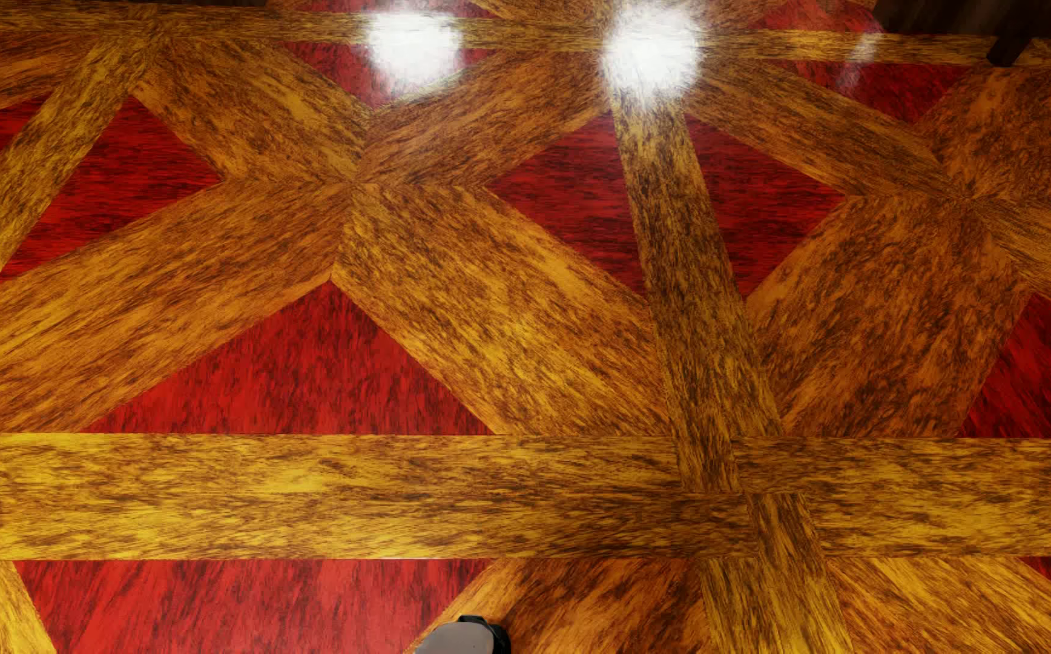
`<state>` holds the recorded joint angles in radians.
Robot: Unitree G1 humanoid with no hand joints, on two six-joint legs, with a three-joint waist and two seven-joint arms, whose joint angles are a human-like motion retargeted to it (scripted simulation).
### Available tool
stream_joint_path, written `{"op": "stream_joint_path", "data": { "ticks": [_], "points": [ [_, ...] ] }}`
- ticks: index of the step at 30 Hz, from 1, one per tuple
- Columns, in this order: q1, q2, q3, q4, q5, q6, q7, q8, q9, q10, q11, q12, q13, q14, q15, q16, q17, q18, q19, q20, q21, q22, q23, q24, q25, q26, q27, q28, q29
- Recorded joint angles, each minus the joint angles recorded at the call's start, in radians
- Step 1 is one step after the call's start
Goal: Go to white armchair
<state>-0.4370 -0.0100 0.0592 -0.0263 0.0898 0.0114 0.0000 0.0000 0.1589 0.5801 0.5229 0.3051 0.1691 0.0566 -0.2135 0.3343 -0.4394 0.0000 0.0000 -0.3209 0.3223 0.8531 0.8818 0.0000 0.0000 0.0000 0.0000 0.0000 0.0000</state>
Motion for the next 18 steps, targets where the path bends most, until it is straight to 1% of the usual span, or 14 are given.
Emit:
{"op": "stream_joint_path", "data": {
  "ticks": [2, 3, 5, 6, 7, 8, 9, 10, 11, 12, 13, 14, 17, 18],
  "points": [
    [0.023, 0.046, 0.035, 0.041, 0.006, 0.0, 0.0, 0.0, 0.0, -0.214, 0.031, 0.047, -0.007, -0.219, -0.066, 0.003, -0.006, 0.0, 0.0, -0.012, 0.001, 0.033, -0.029, 0.0, 0.0, 0.0, 0.0, 0.0, 0.0],
    [0.029, 0.076, 0.047, 0.07, 0.011, 0.006, 0.0, 0.0, -0.002, -0.24, 0.045, 0.079, -0.001, -0.282, -0.101, 0.001, -0.006, 0.0, 0.0, -0.018, 0.001, 0.051, -0.042, 0.0, 0.0, 0.0, 0.0, 0.0, 0.0],
    [0.013, 0.158, 0.064, 0.11, 0.019, 0.022, 0.0, 0.0, -0.008, -0.31, 0.05, 0.14, 0.029, -0.188, -0.184, -0.006, 0.006, 0.0, 0.0, -0.027, -0.008, 0.076, -0.064, 0.0, 0.0, 0.0, 0.0, 0.0, 0.0],
    [-0.003, 0.205, 0.072, 0.119, 0.027, 0.027, 0.0, 0.0, -0.013, -0.302, 0.043, 0.167, 0.05, -0.201, -0.233, -0.008, 0.017, 0.0, 0.0, -0.029, -0.009, 0.082, -0.074, 0.0, 0.0, 0.0, 0.0, 0.0, 0.0],
    [-0.017, 0.249, 0.087, 0.124, 0.032, 0.026, 0.0, 0.0, -0.023, -0.171, 0.037, 0.19, 0.068, -0.259, -0.271, -0.009, 0.032, 0.0, 0.0, -0.029, 0.001, 0.088, -0.086, 0.0, 0.0, 0.0, 0.0, 0.0, 0.0],
    [-0.03, 0.276, 0.106, 0.128, 0.026, 0.018, 0.0, 0.0, -0.039, -0.149, 0.046, 0.208, 0.079, -0.18, -0.274, -0.01, 0.052, 0.0, 0.0, -0.029, 0.019, 0.1, -0.098, 0.0, 0.0, 0.0, 0.0, 0.0, 0.0],
    [-0.052, 0.271, 0.121, 0.127, 0.007, -0.002, 0.0, 0.0, -0.056, -0.128, 0.089, 0.216, 0.078, -0.023, -0.22, -0.011, 0.079, 0.0, 0.0, -0.027, 0.04, 0.122, -0.107, 0.0, 0.0, 0.0, 0.0, 0.0, 0.0],
    [-0.083, 0.242, 0.12, 0.113, -0.02, -0.029, 0.0, 0.0, -0.065, -0.112, 0.173, 0.206, 0.066, 0.161, -0.088, -0.01, 0.11, 0.0, 0.0, -0.034, 0.066, 0.157, -0.11, 0.0, 0.0, 0.0, 0.0, 0.0, 0.0],
    [-0.107, 0.21, 0.106, 0.082, -0.048, -0.05, 0.0, 0.0, -0.061, -0.093, 0.279, 0.18, 0.048, 0.295, 0.132, -0.002, 0.137, 0.0, 0.0, -0.061, 0.102, 0.191, -0.108, 0.0, 0.0, 0.0, 0.0, 0.0, 0.0],
    [-0.105, 0.179, 0.091, 0.039, -0.066, -0.057, 0.0, 0.0, -0.051, -0.077, 0.367, 0.145, 0.029, 0.332, 0.412, 0.013, 0.152, 0.0, 0.0, -0.097, 0.15, 0.204, -0.112, 0.0, 0.0, 0.0, 0.0, 0.0, 0.0],
    [-0.078, 0.14, 0.088, -0.003, -0.067, -0.053, 0.0, 0.0, -0.043, -0.075, 0.419, 0.112, 0.012, 0.29, 0.631, 0.03, 0.15, 0.0, 0.0, -0.116, 0.2, 0.194, -0.13, 0.0, 0.0, 0.0, 0.0, 0.0, 0.0],
    [-0.035, 0.1, 0.091, -0.045, -0.057, -0.046, 0.0, 0.0, -0.038, -0.088, 0.464, 0.087, 0.001, 0.208, 0.669, 0.044, 0.139, 0.0, 0.0, -0.104, 0.232, 0.169, -0.154, 0.0, 0.0, 0.0, 0.0, 0.0, 0.0],
    [0.114, 0.028, 0.037, -0.152, -0.048, -0.016, 0.0, 0.0, -0.039, -0.12, 0.561, 0.038, 0.02, -0.017, 0.259, 0.073, 0.109, 0.0, 0.0, 0.001, 0.174, 0.061, -0.115, 0.0, 0.0, 0.0, 0.0, 0.0, 0.0],
    [0.162, 0.017, 0.013, -0.167, -0.055, 0.002, 0.0, 0.0, -0.041, -0.128, 0.553, 0.018, 0.03, -0.068, 0.189, 0.077, 0.097, 0.0, 0.0, 0.025, 0.151, 0.027, -0.07, 0.0, 0.0, 0.0, 0.0, 0.0, 0.0]
  ]
}}
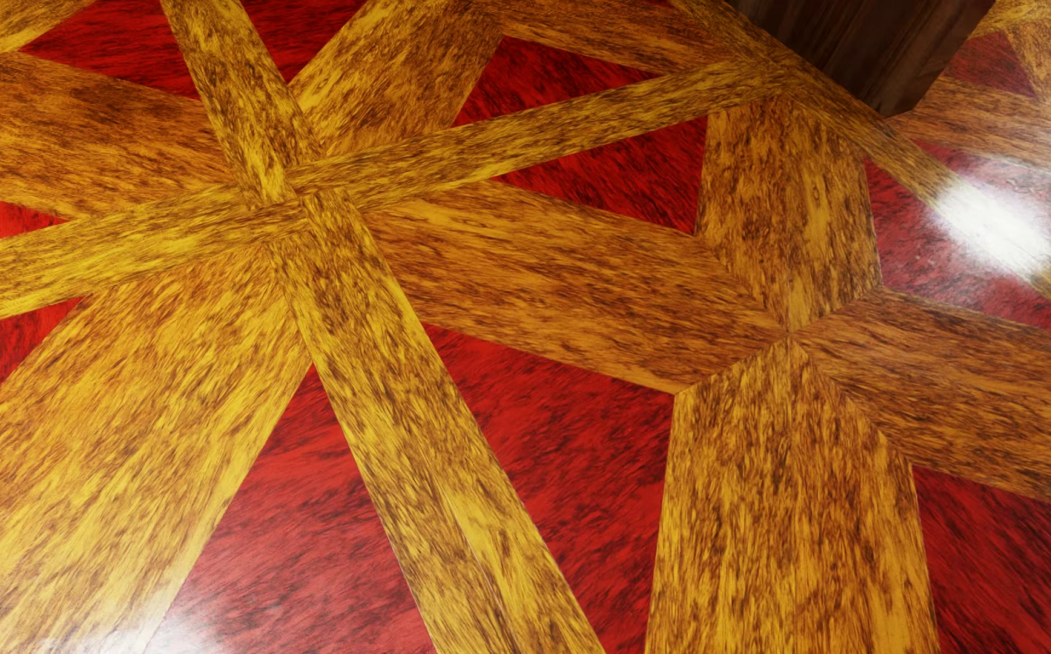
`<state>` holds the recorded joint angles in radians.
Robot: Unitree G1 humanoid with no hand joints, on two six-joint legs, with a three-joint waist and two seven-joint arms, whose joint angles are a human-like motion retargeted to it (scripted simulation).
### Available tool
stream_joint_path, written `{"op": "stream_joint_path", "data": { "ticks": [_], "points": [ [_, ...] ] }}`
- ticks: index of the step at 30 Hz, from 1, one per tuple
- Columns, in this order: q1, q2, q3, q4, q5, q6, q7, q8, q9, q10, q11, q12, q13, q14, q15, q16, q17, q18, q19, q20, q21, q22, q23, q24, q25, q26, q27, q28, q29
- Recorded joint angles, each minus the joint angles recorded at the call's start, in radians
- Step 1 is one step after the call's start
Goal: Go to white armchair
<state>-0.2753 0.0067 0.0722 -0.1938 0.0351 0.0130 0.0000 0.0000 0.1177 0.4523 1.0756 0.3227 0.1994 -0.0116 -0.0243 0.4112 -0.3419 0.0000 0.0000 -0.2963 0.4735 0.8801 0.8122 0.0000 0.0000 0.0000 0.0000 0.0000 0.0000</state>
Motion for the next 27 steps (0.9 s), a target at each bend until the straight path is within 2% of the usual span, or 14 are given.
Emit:
{"op": "stream_joint_path", "data": {
  "ticks": [3, 5, 7, 11, 14, 18, 21, 24, 25, 26, 27],
  "points": [
    [0.106, -0.046, -0.037, -0.002, -0.016, 0.06, 0.0, 0.0, -0.019, -0.008, -0.096, -0.064, 0.03, -0.103, -0.156, 0.008, -0.049, 0.0, 0.0, 0.05, 0.022, -0.071, 0.128, 0.0, 0.0, 0.0, 0.0, 0.0, 0.0],
    [0.181, -0.028, -0.08, 0.021, -0.026, 0.096, 0.0, 0.0, -0.033, -0.019, -0.201, -0.088, 0.064, -0.163, -0.222, 0.012, -0.065, 0.0, 0.0, 0.095, 0.016, -0.099, 0.195, 0.0, 0.0, 0.0, 0.0, 0.0, 0.0],
    [0.225, 0.002, -0.147, 0.053, -0.04, 0.108, 0.0, 0.0, -0.046, -0.024, -0.302, -0.113, 0.097, -0.215, -0.263, 0.01, -0.062, 0.0, 0.0, 0.153, -0.02, -0.088, 0.243, 0.0, 0.0, 0.0, 0.0, 0.0, 0.0],
    [0.267, -0.002, -0.236, 0.104, -0.067, 0.082, 0.0, 0.0, -0.07, -0.041, -0.413, -0.199, 0.165, -0.276, -0.217, -0.014, -0.058, 0.0, 0.0, 0.167, -0.037, 0.015, 0.265, 0.0, 0.0, 0.0, 0.0, 0.0, 0.0],
    [0.271, -0.034, -0.271, 0.108, -0.063, 0.068, 0.0, 0.0, -0.054, -0.045, -0.429, -0.204, 0.208, -0.216, -0.185, -0.042, -0.067, 0.0, 0.0, 0.09, -0.025, -0.013, 0.279, 0.0, 0.0, 0.0, 0.0, 0.0, 0.0],
    [0.309, -0.111, -0.249, 0.145, -0.085, 0.048, 0.0, 0.0, -0.025, -0.042, -0.486, -0.109, 0.252, -0.194, -0.149, -0.061, -0.066, 0.0, 0.0, 0.016, -0.048, -0.027, 0.297, 0.0, 0.0, 0.0, 0.0, 0.0, 0.0],
    [0.35, -0.218, -0.205, 0.164, -0.088, 0.052, 0.0, 0.0, 0.009, -0.04, -0.567, -0.036, 0.24, -0.14, -0.204, -0.069, -0.077, 0.0, 0.0, 0.032, -0.044, 0.099, 0.275, 0.0, 0.0, 0.0, 0.0, 0.0, 0.0],
    [0.391, -0.339, -0.197, 0.174, -0.078, 0.044, 0.0, 0.0, 0.044, -0.033, -0.626, 0.005, 0.214, -0.083, -0.243, -0.057, -0.087, 0.0, 0.0, -0.003, -0.054, 0.211, 0.247, 0.0, 0.0, 0.0, 0.0, 0.0, 0.0],
    [0.406, -0.375, -0.204, 0.176, -0.069, 0.038, 0.0, 0.0, 0.053, -0.03, -0.573, 0.013, 0.21, -0.067, -0.221, -0.053, -0.088, 0.0, 0.0, -0.015, -0.054, 0.233, 0.238, 0.0, 0.0, 0.0, 0.0, 0.0, 0.0],
    [0.423, -0.408, -0.215, 0.177, -0.059, 0.029, 0.0, 0.0, 0.059, -0.026, -0.807, 0.016, 0.21, -0.053, -0.153, -0.051, -0.088, 0.0, 0.0, -0.025, -0.055, 0.247, 0.23, 0.0, 0.0, 0.0, 0.0, 0.0, 0.0],
    [0.444, -0.435, -0.23, 0.176, -0.049, 0.016, 0.0, 0.0, 0.063, -0.023, -0.808, 0.016, 0.215, -0.044, -0.131, -0.049, -0.087, 0.0, 0.0, -0.032, -0.055, 0.253, 0.221, 0.0, 0.0, 0.0, 0.0, 0.0, 0.0]
  ]
}}
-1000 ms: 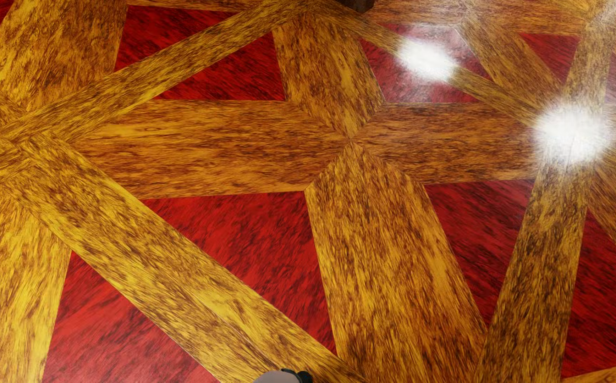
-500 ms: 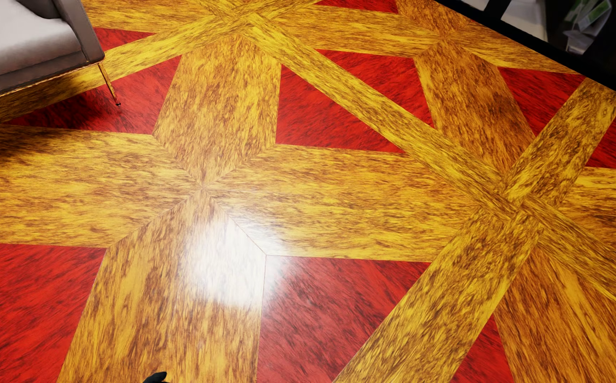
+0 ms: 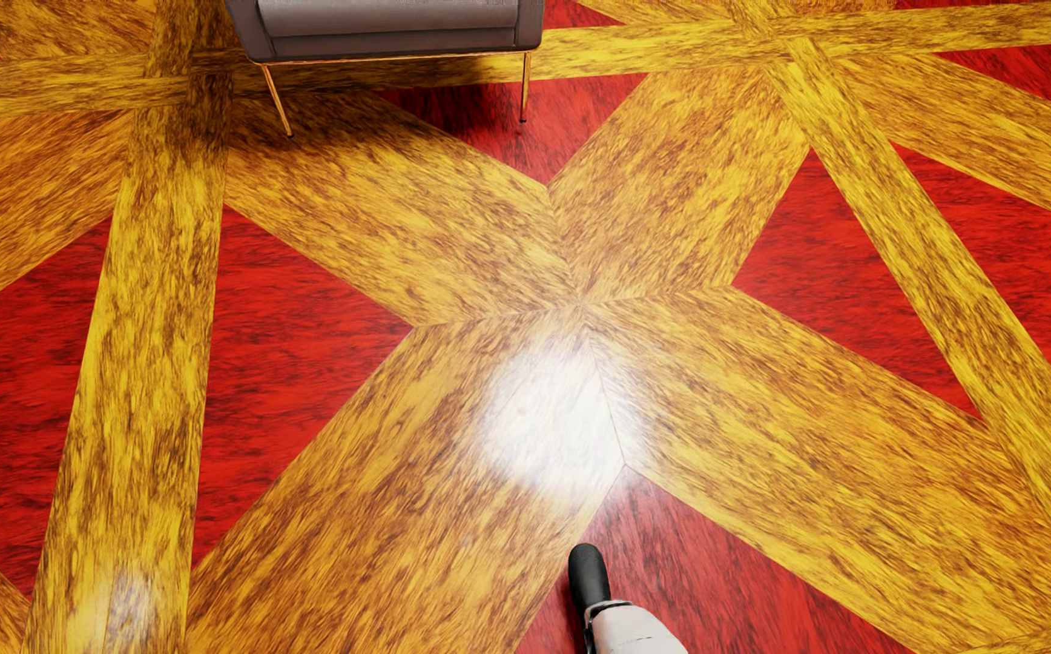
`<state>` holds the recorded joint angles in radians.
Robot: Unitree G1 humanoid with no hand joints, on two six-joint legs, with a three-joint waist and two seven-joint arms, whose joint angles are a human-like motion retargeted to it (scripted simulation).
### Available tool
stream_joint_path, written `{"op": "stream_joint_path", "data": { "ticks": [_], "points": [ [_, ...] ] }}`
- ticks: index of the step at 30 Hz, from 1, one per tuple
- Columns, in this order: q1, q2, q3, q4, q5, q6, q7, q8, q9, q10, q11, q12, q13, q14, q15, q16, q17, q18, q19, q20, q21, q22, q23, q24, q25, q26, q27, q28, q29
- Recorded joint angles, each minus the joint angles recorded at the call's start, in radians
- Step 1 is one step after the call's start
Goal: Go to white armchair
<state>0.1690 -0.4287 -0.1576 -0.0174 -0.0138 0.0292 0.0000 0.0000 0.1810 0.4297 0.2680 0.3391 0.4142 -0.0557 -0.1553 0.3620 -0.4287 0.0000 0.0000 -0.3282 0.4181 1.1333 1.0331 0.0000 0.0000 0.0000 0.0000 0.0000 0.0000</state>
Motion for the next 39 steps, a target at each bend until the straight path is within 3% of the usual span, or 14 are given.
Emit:
{"op": "stream_joint_path", "data": {
  "ticks": [3, 5, 8, 10, 13, 16, 19, 21, 24, 25, 28, 31, 35, 39],
  "points": [
    [0.091, -0.013, -0.067, 0.006, 0.019, -0.043, 0.0, 0.0, 0.003, 0.015, -0.06, -0.005, 0.05, 0.002, -0.07, 0.006, 0.006, 0.0, 0.0, -0.003, -0.016, -0.052, -0.059, 0.0, 0.0, 0.0, 0.0, 0.0, 0.0],
    [0.141, -0.039, -0.118, 0.015, 0.023, -0.049, 0.0, 0.0, -0.009, 0.034, 0.193, 0.002, 0.059, 0.001, -0.055, 0.009, 0.007, 0.0, 0.0, -0.006, -0.009, -0.174, -0.101, 0.0, 0.0, 0.0, 0.0, 0.0, 0.0],
    [0.138, -0.243, -0.097, 0.033, 0.049, 0.073, 0.0, 0.0, -0.035, 0.081, 0.495, -0.034, -0.078, 0.158, 0.172, -0.027, -0.005, 0.0, 0.0, -0.104, -0.012, -0.261, -0.053, 0.0, 0.0, 0.0, 0.0, 0.0, 0.0],
    [0.063, -0.202, -0.07, 0.029, 0.093, 0.112, 0.0, 0.0, -0.026, 0.252, 0.579, -0.06, -0.155, 0.263, 0.098, -0.019, -0.002, 0.0, 0.0, -0.204, -0.01, -0.248, -0.089, 0.0, 0.0, 0.0, 0.0, 0.0, 0.0],
    [-0.186, -0.001, -0.046, 0.01, 0.143, 0.118, 0.0, 0.0, -0.012, 0.679, 0.509, -0.05, -0.176, -0.03, 0.014, -0.039, 0.001, 0.0, 0.0, -0.144, -0.037, -0.226, -0.167, 0.0, 0.0, 0.0, 0.0, 0.0, 0.0],
    [-0.484, 0.203, 0.009, -0.031, 0.142, 0.09, 0.0, 0.0, -0.027, 0.775, 0.403, -0.042, -0.145, -0.069, -0.013, -0.044, 0.005, 0.0, 0.0, -0.104, -0.072, -0.21, -0.166, 0.0, 0.0, 0.0, 0.0, 0.0, 0.0],
    [-0.596, 0.405, 0.099, -0.03, 0.158, 0.06, 0.0, 0.0, -0.021, 0.324, 0.311, -0.016, -0.113, 0.034, -0.014, -0.04, 0.005, 0.0, 0.0, -0.076, -0.055, -0.188, -0.148, 0.0, 0.0, 0.0, 0.0, 0.0, 0.0],
    [-0.545, 0.562, 0.154, -0.012, 0.17, 0.05, 0.0, 0.0, -0.01, -0.017, 0.259, 0.021, -0.09, -0.136, -0.043, -0.04, -0.001, 0.0, 0.0, -0.054, -0.033, -0.165, -0.14, 0.0, 0.0, 0.0, 0.0, 0.0, 0.0],
    [-0.526, 0.724, 0.239, 0.045, 0.182, 0.06, 0.0, 0.0, -0.02, -0.063, 0.242, 0.07, -0.065, -0.32, -0.101, -0.041, -0.007, 0.0, 0.0, -0.025, -0.033, -0.139, -0.133, 0.0, 0.0, 0.0, 0.0, 0.0, 0.0],
    [-0.551, 0.749, 0.265, 0.054, 0.174, 0.059, 0.0, 0.0, -0.026, -0.078, 0.258, 0.079, -0.059, -0.246, -0.108, -0.044, -0.004, 0.0, 0.0, -0.013, -0.046, -0.126, -0.128, 0.0, 0.0, 0.0, 0.0, 0.0, 0.0],
    [-0.638, 0.755, 0.255, -0.017, 0.122, -0.013, 0.0, 0.0, -0.045, 0.06, 0.341, 0.055, -0.069, 0.235, 0.042, -0.062, 0.035, 0.0, 0.0, -0.013, -0.063, -0.023, -0.078, 0.0, 0.0, 0.0, 0.0, 0.0, 0.0],
    [-0.6, 0.64, 0.206, -0.057, 0.064, -0.069, 0.0, 0.0, -0.065, 0.119, 0.56, 0.003, -0.063, 0.187, 0.327, -0.045, 0.074, 0.0, 0.0, -0.05, -0.002, -0.061, -0.033, 0.0, 0.0, 0.0, 0.0, 0.0, 0.0],
    [-0.458, 0.453, 0.19, -0.08, 0.051, -0.066, 0.0, 0.0, -0.065, 0.068, 0.631, -0.067, -0.069, 0.09, 0.056, -0.014, 0.09, 0.0, 0.0, 0.066, 0.012, -0.322, -0.046, 0.0, 0.0, 0.0, 0.0, 0.0, 0.0],
    [-0.331, 0.369, 0.135, -0.075, 0.07, -0.039, 0.0, 0.0, -0.055, 0.018, 0.422, -0.126, -0.096, 0.006, -0.052, 0.015, 0.074, 0.0, 0.0, 0.132, -0.024, -0.492, -0.1, 0.0, 0.0, 0.0, 0.0, 0.0, 0.0]
  ]
}}
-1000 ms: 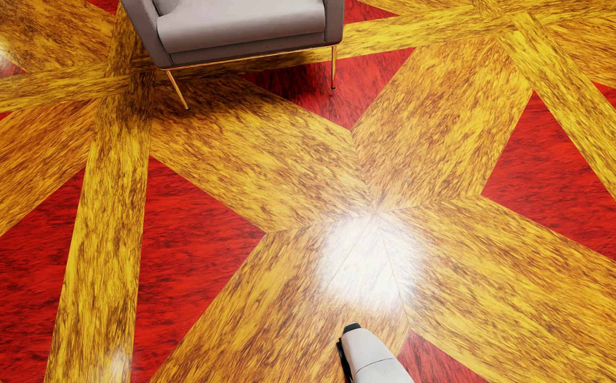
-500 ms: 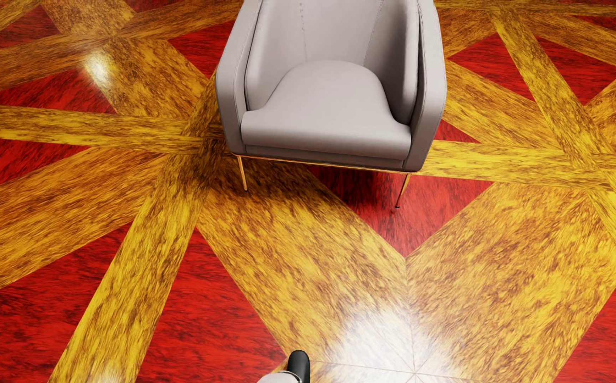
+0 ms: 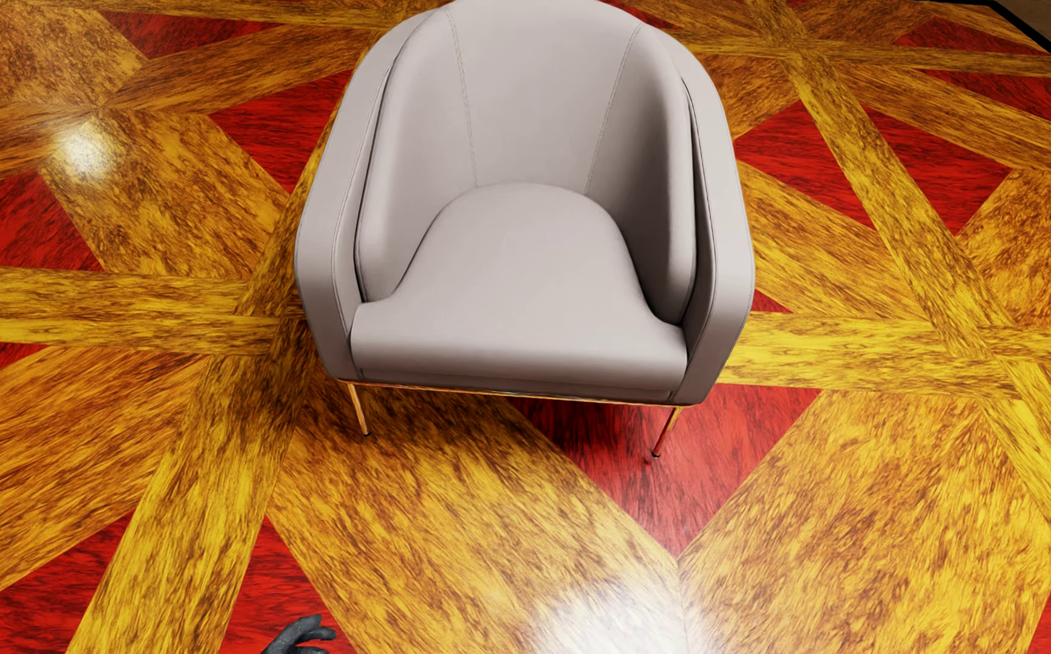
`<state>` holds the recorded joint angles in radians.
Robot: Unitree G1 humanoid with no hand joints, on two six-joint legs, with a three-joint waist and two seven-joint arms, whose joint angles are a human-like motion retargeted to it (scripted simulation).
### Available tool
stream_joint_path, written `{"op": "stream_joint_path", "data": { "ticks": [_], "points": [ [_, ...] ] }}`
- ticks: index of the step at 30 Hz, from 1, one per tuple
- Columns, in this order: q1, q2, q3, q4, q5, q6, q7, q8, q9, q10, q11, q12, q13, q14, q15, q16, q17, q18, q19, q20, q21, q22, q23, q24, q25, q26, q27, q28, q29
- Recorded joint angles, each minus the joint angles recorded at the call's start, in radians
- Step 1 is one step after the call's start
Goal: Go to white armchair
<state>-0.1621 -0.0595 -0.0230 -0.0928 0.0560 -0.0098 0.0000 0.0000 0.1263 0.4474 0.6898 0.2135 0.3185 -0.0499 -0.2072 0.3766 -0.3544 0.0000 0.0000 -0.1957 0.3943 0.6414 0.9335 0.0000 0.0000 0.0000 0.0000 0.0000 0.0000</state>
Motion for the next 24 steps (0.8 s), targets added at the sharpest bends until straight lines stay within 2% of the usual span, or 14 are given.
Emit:
{"op": "stream_joint_path", "data": {
  "ticks": [3, 6, 7, 10, 12, 13, 14, 18, 24],
  "points": [
    [0.061, -0.018, -0.018, 0.008, 0.002, 0.013, 0.0, 0.0, 0.0, -0.024, -0.16, -0.02, -0.001, -0.049, -0.003, 0.005, -0.008, 0.0, 0.0, -0.002, -0.02, 0.032, -0.035, 0.0, 0.0, 0.0, 0.0, 0.0, 0.0],
    [0.127, -0.015, -0.006, 0.014, -0.005, 0.003, 0.0, 0.0, 0.0, -0.052, -0.183, 0.024, 0.01, -0.097, 0.167, -0.009, 0.002, 0.0, 0.0, -0.036, -0.023, 0.168, -0.054, 0.0, 0.0, 0.0, 0.0, 0.0, 0.0],
    [0.151, 0.0, 0.002, 0.013, -0.009, -0.007, 0.0, 0.0, -0.001, -0.063, -0.182, 0.057, 0.019, -0.115, 0.176, -0.014, 0.011, 0.0, 0.0, -0.048, -0.028, 0.21, -0.052, 0.0, 0.0, 0.0, 0.0, 0.0, 0.0],
    [0.209, 0.061, 0.027, 0.024, -0.005, -0.021, 0.0, 0.0, -0.021, -0.076, -0.237, 0.156, 0.048, -0.187, 0.125, -0.043, 0.025, 0.0, 0.0, -0.092, -0.034, 0.358, -0.041, 0.0, 0.0, 0.0, 0.0, 0.0, 0.0],
    [0.233, 0.1, 0.042, 0.036, 0.003, -0.024, 0.0, 0.0, -0.037, -0.088, -0.259, 0.203, 0.054, -0.186, 0.119, -0.067, 0.028, 0.0, 0.0, -0.112, -0.026, 0.465, -0.024, 0.0, 0.0, 0.0, 0.0, 0.0, 0.0],
    [0.235, 0.114, 0.046, 0.039, 0.003, -0.025, 0.0, 0.0, -0.044, -0.108, -0.38, 0.218, 0.053, -0.187, 0.025, -0.077, 0.029, 0.0, 0.0, -0.129, -0.023, 0.509, -0.014, 0.0, 0.0, 0.0, 0.0, 0.0, 0.0],
    [0.23, 0.122, 0.049, 0.042, 0.003, -0.026, 0.0, 0.0, -0.05, -0.116, -0.4, 0.228, 0.051, -0.187, -0.02, -0.082, 0.03, 0.0, 0.0, -0.15, -0.022, 0.539, -0.004, 0.0, 0.0, 0.0, 0.0, 0.0, 0.0],
    [0.207, 0.119, 0.049, 0.045, 0.007, -0.029, 0.0, 0.0, -0.048, -0.103, -0.418, 0.237, 0.046, -0.191, -0.023, -0.076, 0.032, 0.0, 0.0, -0.17, -0.023, 0.502, 0.004, 0.0, 0.0, 0.0, 0.0, 0.0, 0.0],
    [0.195, 0.126, 0.009, 0.049, 0.011, -0.026, 0.0, 0.0, -0.052, -0.097, -0.434, 0.127, 0.024, -0.195, -0.027, -0.053, 0.028, 0.0, 0.0, -0.084, -0.003, 0.313, 0.002, 0.0, 0.0, 0.0, 0.0, 0.0, 0.0]
  ]
}}
